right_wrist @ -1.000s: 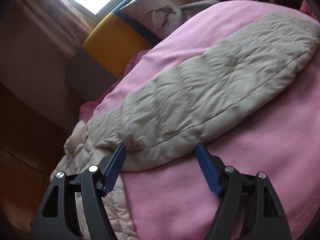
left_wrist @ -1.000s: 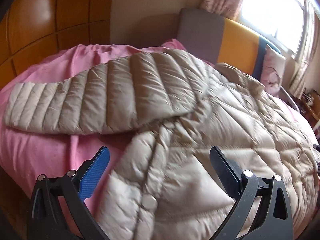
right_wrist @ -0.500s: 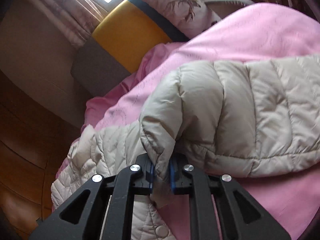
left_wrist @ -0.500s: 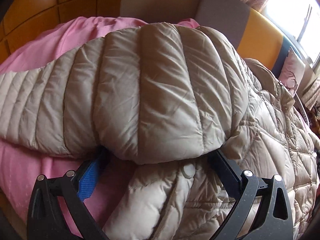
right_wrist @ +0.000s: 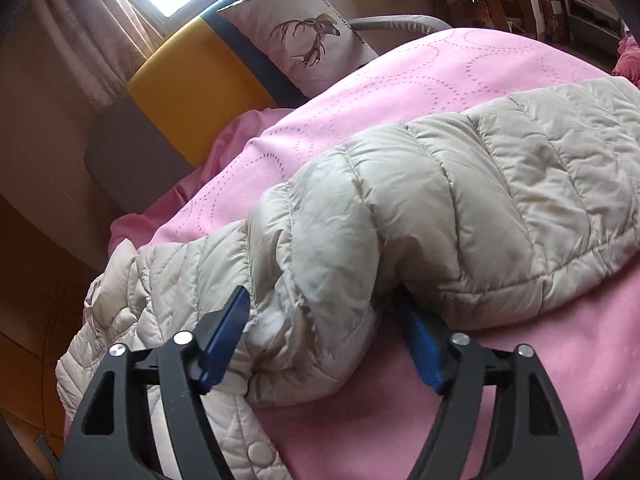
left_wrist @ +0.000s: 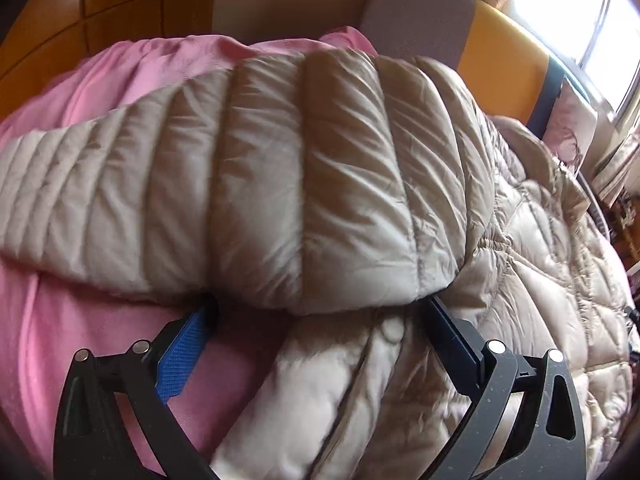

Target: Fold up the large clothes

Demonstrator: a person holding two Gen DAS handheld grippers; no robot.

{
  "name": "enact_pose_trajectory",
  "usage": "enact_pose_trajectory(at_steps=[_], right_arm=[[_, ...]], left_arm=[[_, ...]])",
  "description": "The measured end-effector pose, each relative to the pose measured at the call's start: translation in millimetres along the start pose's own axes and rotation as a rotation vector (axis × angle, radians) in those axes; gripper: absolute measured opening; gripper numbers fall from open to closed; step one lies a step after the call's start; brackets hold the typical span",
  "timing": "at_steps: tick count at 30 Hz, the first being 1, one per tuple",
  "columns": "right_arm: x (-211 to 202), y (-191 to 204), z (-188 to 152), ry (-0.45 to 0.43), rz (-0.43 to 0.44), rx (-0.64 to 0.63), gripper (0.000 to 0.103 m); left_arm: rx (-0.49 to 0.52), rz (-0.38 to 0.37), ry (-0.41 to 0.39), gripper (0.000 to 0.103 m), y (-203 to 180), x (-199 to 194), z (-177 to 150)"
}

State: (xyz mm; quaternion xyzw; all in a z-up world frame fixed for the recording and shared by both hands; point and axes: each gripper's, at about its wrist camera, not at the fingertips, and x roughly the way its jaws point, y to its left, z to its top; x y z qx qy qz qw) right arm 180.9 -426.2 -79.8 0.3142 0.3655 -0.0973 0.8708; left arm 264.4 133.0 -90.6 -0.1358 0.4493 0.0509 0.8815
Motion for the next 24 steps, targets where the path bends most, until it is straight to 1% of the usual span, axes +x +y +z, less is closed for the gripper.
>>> enact_pose_trajectory(at_steps=[1, 2, 4, 5, 6, 7, 8, 9, 10, 11, 12, 14, 16, 17, 18, 19, 21, 22, 23, 24], right_arm=[[-13, 7, -3, -0.025, -0.034, -0.042, 0.077], [-26, 19, -5, -0.06, -0.066, -0.084, 0.082], [-55, 46, -14, -0.156, -0.111, -0.195, 0.087], [-67, 62, -23, -0.2, -0.111, -0.268, 0.092], [-77, 76, -34, -0.227, -0.093, -0.34, 0.095], [-82, 93, -44, -0.243, -0.066, -0.402, 0.096], [-85, 107, -55, -0.242, -0.03, -0.457, 0.097], [-84, 122, -67, -0.215, 0.022, -0.519, 0.098], [-78, 137, -79, -0.166, 0.078, -0.575, 0.098], [-68, 149, -89, -0.119, 0.116, -0.612, 0.098], [-58, 155, -101, -0.076, 0.137, -0.636, 0.098], [-30, 155, -117, 0.025, 0.153, -0.63, 0.098], [-4, 143, -126, 0.079, 0.129, -0.594, 0.098], [4, 138, -127, 0.094, 0.14, -0.579, 0.099], [3, 135, -126, 0.092, 0.161, -0.562, 0.099], [3, 134, -125, 0.085, 0.173, -0.553, 0.099], [2, 133, -128, 0.079, 0.17, -0.559, 0.101], [1, 133, -129, 0.077, 0.167, -0.566, 0.101], [1, 134, -129, 0.075, 0.164, -0.57, 0.101], [1, 135, -129, 0.074, 0.163, -0.571, 0.101]], left_arm=[[-0.009, 0.0, -0.011, 0.099, 5, -5, -3], [-0.022, 0.002, -0.025, 0.099, 14, -13, -5], [-0.057, -0.009, -0.05, 0.099, 31, -25, -10], [-0.099, -0.022, -0.061, 0.099, 45, -31, -12], [-0.128, -0.026, -0.068, 0.099, 53, -35, -13], [-0.185, -0.03, -0.087, 0.099, 68, -41, -14], [-0.221, -0.031, -0.101, 0.099, 76, -45, -19], [-0.269, -0.025, -0.112, 0.099, 88, -48, -21], [-0.303, -0.019, -0.116, 0.099, 96, -49, -21], [-0.364, -0.02, -0.12, 0.099, 111, -50, -20], [-0.395, -0.019, -0.123, 0.099, 118, -50, -19], [-0.472, -0.005, -0.14, 0.098, 141, -52, -19], [-0.542, 0.004, -0.162, 0.094, 165, -53, -17], [-0.57, -0.003, -0.169, 0.09, 174, -54, -16], [-0.598, -0.008, -0.175, 0.088, 184, -55, -14], [-0.624, 0.003, -0.182, 0.087, 194, -56, -12], [-0.669, 0.07, -0.208, 0.087, 216, -61, -10], [-0.694, 0.081, -0.223, 0.087, 225, -62, -11], [-0.727, 0.073, -0.238, 0.087, 236, -60, -10], [-0.743, 0.072, -0.234, 0.087, 243, -58, -8]])
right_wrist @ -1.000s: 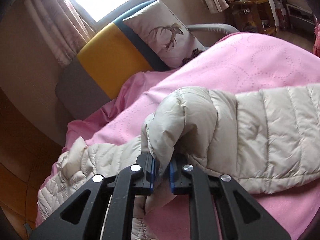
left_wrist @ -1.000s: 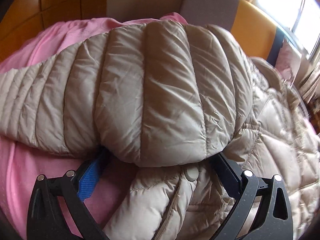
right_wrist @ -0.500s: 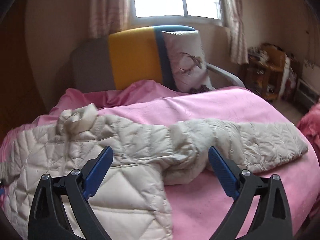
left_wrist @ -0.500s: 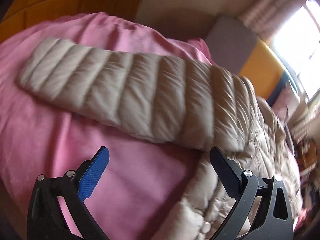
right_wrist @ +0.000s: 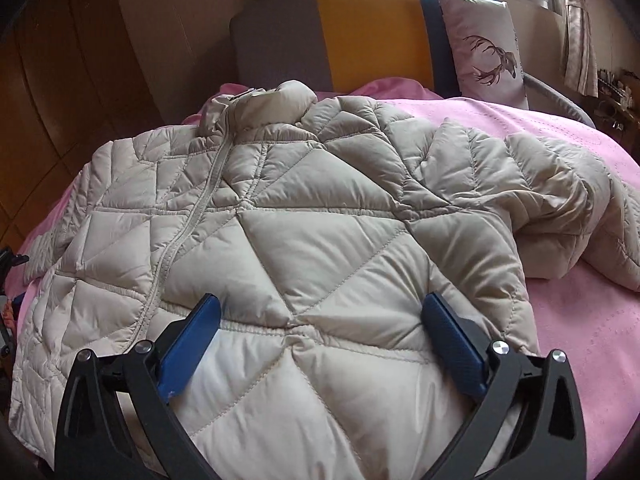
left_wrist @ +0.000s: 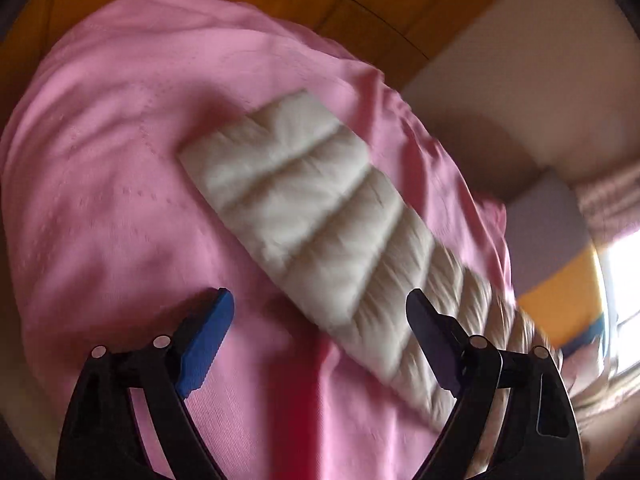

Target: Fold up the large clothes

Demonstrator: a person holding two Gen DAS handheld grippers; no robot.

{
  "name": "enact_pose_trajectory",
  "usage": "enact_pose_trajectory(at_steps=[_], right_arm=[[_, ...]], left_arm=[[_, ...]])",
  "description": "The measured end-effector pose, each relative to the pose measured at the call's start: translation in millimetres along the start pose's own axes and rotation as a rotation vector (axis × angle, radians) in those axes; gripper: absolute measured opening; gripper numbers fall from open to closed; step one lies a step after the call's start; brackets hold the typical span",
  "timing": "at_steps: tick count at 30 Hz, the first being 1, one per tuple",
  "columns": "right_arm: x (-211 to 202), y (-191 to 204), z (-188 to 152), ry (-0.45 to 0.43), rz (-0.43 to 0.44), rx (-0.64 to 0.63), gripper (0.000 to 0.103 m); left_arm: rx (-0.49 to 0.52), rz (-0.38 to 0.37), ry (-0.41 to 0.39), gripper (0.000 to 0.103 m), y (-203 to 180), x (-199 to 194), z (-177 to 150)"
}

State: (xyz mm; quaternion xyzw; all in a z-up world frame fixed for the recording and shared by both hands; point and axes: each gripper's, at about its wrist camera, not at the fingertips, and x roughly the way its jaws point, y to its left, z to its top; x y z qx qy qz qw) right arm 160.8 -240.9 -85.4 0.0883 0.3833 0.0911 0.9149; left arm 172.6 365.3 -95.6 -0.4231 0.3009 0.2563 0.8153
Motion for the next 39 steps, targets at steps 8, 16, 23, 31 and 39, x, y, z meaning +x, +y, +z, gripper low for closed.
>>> enact_pose_trajectory(at_steps=[8, 16, 23, 31, 39], right_arm=[[-8, -5, 1, -0.02, 0.025, 0.015, 0.101], [-8, -6, 1, -0.031, 0.02, 0.013, 0.101], [-7, -8, 2, -0.032, 0.023, 0.011, 0.101], [-7, -8, 2, -0.03, 0.025, 0.013, 0.101], [-7, -8, 2, -0.031, 0.027, 0.014, 0.101]], left_arm=[[-0.131, -0.08, -0.055, 0.07, 16, 19, 20], [-0.294, -0.157, -0.066, 0.006, 46, 14, 32], [-0.307, -0.155, -0.061, 0.004, 66, 2, 32], [-0.134, -0.251, -0.243, 0.004, -20, -65, 25], [0.231, -0.41, -0.285, 0.004, -144, -122, -29]])
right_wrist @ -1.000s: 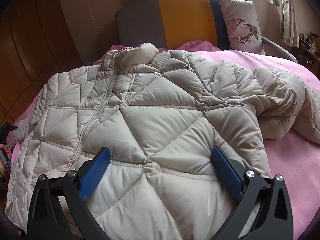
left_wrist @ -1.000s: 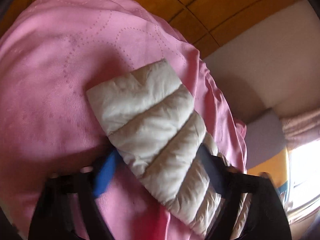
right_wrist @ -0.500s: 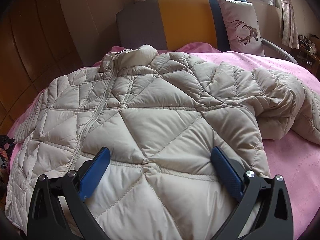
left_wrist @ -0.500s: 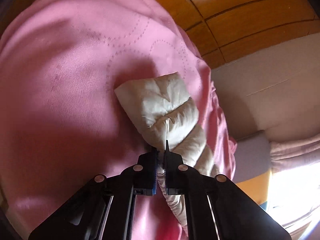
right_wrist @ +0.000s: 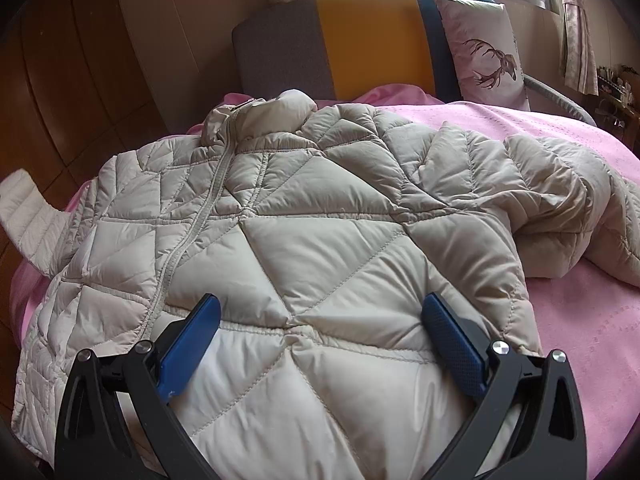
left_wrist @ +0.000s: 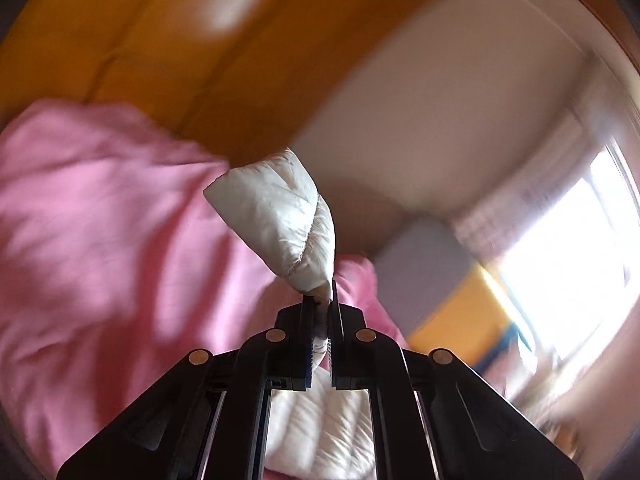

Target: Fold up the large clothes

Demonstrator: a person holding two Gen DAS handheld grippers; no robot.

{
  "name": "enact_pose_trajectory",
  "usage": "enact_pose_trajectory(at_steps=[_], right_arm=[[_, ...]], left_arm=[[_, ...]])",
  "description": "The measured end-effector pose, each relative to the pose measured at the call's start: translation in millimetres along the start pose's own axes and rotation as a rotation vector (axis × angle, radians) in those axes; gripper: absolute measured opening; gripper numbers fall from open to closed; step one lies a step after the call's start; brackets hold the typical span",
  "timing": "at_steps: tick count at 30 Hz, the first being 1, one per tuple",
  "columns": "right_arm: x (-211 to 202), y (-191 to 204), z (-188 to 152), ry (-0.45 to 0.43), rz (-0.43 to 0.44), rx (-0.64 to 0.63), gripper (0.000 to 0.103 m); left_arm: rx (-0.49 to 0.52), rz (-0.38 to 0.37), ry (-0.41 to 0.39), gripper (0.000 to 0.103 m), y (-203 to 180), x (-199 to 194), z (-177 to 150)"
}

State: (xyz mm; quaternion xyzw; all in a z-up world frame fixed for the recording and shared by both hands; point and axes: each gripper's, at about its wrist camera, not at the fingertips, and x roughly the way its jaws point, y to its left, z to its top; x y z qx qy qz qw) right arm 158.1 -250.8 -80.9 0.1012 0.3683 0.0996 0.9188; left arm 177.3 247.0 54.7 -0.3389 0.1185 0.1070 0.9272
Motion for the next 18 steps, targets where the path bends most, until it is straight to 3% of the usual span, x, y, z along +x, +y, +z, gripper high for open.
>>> enact_pose_trajectory(at_steps=[3, 6, 16, 18], right_arm=[[0, -1, 0, -0.001, 0.001, 0.001, 0.101], [0, -1, 0, -0.002, 0.003, 0.001, 0.101], [1, -1, 0, -0.005, 0.017, 0.01, 0.101], [1, -1, 0, -0.005, 0.017, 0.01, 0.101]], left_arm=[[0.14, -0.113, 0.051, 0.004, -52, 3, -29], [0.214, -0.185, 0.126, 0.004, -89, 13, -63], [0.503, -0.332, 0.395, 0.004, -192, 58, -193], [0.601, -0.348, 0.443, 0.004, -208, 67, -223]])
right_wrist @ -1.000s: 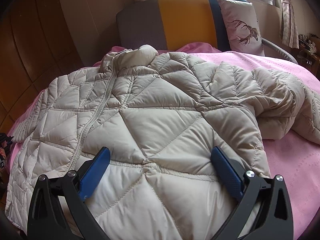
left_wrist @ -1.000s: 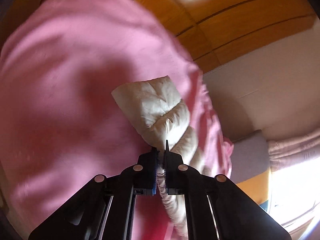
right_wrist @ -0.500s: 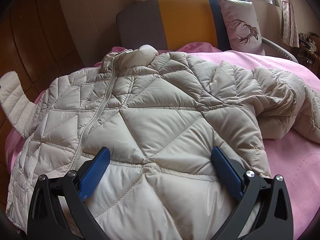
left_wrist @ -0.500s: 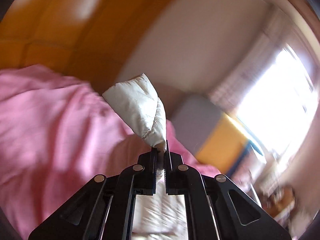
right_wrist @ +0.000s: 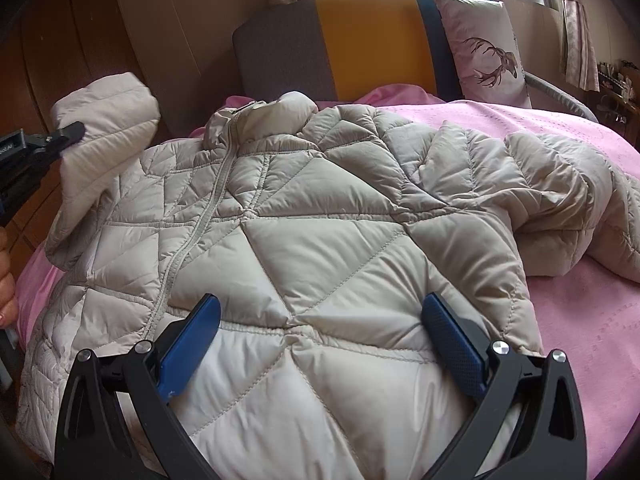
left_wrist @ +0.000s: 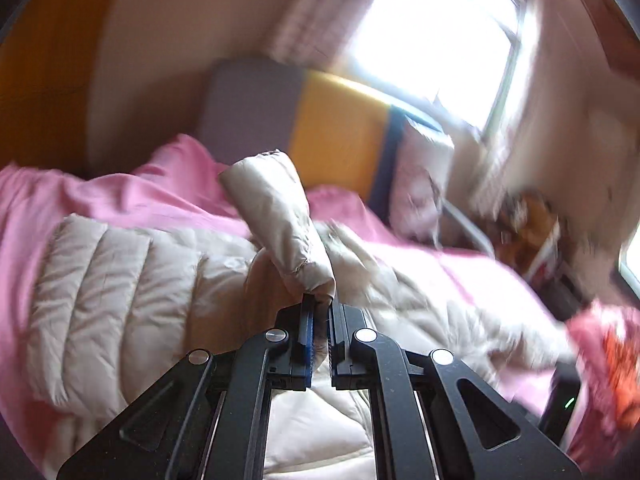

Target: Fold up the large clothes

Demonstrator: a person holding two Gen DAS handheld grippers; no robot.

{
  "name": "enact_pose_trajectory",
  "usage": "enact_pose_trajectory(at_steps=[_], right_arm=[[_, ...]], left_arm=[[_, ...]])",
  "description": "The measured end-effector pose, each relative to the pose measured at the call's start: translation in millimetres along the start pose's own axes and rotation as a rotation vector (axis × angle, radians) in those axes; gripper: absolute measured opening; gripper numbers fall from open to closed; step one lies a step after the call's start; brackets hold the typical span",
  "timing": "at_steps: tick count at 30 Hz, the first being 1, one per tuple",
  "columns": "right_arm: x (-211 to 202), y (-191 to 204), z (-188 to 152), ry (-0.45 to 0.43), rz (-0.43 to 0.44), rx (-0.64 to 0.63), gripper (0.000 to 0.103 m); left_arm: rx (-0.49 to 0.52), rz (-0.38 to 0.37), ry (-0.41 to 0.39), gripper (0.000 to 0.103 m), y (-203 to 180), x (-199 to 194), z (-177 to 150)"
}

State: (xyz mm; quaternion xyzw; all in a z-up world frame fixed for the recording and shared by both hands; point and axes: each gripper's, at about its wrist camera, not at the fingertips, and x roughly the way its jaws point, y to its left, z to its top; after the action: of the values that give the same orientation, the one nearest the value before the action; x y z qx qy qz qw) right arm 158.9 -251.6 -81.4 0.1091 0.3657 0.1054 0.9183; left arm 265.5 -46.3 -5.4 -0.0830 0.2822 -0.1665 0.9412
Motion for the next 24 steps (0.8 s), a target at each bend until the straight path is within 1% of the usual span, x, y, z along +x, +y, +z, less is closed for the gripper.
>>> enact_pose_trajectory(at_steps=[1, 3, 5, 7, 8, 9, 10, 11, 12, 13, 14, 15, 17, 18, 19, 20, 21, 22, 23, 24], right_arm=[[0, 0, 0, 0.0, 0.0, 0.0, 0.101], [0, 0, 0, 0.0, -0.001, -0.001, 0.101], [0, 0, 0, 0.0, -0.001, -0.001, 0.101], [0, -1, 0, 0.001, 0.0, 0.0, 0.101], [0, 0, -1, 0.002, -0.001, 0.0, 0.101], [0, 0, -1, 0.002, -0.002, -0.001, 0.101], [0, 0, -1, 0.002, -0.002, -0.001, 0.101], [0, 0, -1, 0.002, -0.002, -0.001, 0.101], [0, 1, -1, 0.003, -0.002, -0.001, 0.101], [0, 0, -1, 0.003, -0.003, -0.001, 0.101], [0, 0, -1, 0.003, -0.002, -0.001, 0.101], [0, 1, -1, 0.003, -0.003, -0.001, 0.101], [0, 0, -1, 0.002, -0.003, -0.001, 0.101], [0, 0, -1, 0.003, -0.003, -0.001, 0.101], [0, 0, -1, 0.003, -0.003, -0.001, 0.101], [0, 1, -1, 0.002, -0.002, -0.002, 0.101], [0, 0, -1, 0.001, -0.002, -0.001, 0.101], [1, 1, -1, 0.001, -0.002, -0.001, 0.101], [0, 1, -1, 0.001, -0.003, -0.001, 0.101], [0, 1, -1, 0.001, -0.003, -0.001, 0.101]], left_arm=[[0.03, 0.003, 0.025, 0.004, -8, 10, -5], [0.066, -0.016, 0.076, 0.004, -15, 30, -15], [0.099, -0.041, 0.105, 0.004, -25, 41, -22], [0.147, -0.043, 0.141, 0.004, -34, 52, -30], [0.166, -0.04, 0.155, 0.005, -37, 55, -33], [0.178, -0.043, 0.173, 0.009, -39, 58, -36], [0.182, -0.058, 0.195, 0.019, -39, 59, -37], [0.17, -0.097, 0.213, 0.035, -37, 56, -37], [0.16, -0.123, 0.208, 0.048, -37, 46, -38], [0.153, -0.135, 0.19, 0.076, -40, 38, -39], [0.144, -0.141, 0.14, 0.087, -35, 23, -37], [0.138, -0.146, 0.095, 0.087, -31, 10, -36], [0.11, -0.134, 0.063, 0.087, -15, -13, -30], [0.091, -0.114, 0.054, 0.087, -6, -19, -28], [0.055, -0.081, 0.029, 0.087, 11, -31, -25], [0.032, -0.054, 0.013, 0.085, 24, -37, -23], [-0.001, -0.002, -0.008, 0.08, 42, -45, -19], [-0.023, 0.035, -0.021, 0.067, 54, -49, -15], [-0.056, 0.088, -0.032, 0.056, 73, -52, -11], [-0.084, 0.133, -0.029, 0.05, 92, -52, -7]])
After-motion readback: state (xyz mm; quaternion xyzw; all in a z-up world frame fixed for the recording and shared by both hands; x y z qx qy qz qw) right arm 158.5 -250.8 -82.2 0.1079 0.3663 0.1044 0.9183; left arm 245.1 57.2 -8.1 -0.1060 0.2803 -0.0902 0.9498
